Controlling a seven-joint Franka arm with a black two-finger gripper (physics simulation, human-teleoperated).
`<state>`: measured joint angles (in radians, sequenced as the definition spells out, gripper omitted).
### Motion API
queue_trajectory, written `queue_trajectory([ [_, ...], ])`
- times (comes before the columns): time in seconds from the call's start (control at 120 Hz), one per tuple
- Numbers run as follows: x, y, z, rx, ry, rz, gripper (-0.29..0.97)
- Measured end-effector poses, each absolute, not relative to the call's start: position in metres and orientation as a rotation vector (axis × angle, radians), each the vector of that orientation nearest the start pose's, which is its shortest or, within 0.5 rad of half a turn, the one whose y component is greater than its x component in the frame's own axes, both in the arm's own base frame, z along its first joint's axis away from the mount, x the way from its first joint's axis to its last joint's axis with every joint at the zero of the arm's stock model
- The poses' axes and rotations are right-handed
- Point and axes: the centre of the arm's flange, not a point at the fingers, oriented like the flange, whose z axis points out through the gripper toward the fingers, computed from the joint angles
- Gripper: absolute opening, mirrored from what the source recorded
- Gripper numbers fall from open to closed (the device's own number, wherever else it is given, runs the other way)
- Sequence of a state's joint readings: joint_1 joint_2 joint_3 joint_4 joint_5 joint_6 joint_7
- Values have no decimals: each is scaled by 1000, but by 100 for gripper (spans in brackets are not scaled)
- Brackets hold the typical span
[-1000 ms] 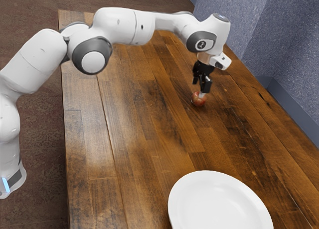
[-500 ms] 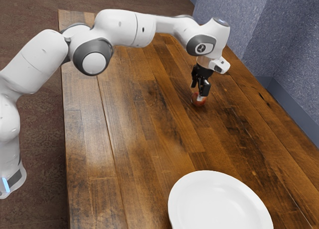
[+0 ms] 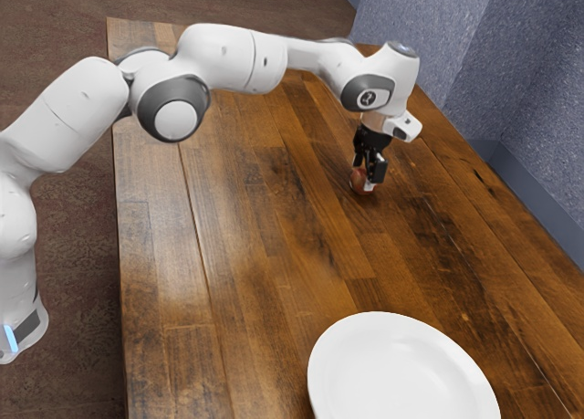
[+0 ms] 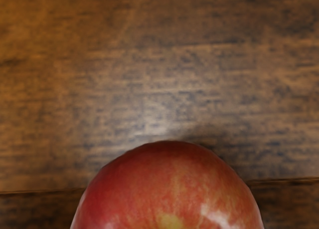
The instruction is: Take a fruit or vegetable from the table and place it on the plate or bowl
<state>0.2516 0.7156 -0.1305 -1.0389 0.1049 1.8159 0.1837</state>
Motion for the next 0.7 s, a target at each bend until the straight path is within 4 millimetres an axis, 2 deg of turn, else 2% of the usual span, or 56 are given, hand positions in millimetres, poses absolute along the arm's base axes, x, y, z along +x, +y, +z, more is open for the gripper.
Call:
queue_trajectory([
  [0.558, 748, 131, 412, -3127, 75, -85, 67],
  [0.608, 749, 131, 412, -3127, 75, -88, 62],
  [0.7, 749, 132, 412, -3125, 74, -93, 44],
])
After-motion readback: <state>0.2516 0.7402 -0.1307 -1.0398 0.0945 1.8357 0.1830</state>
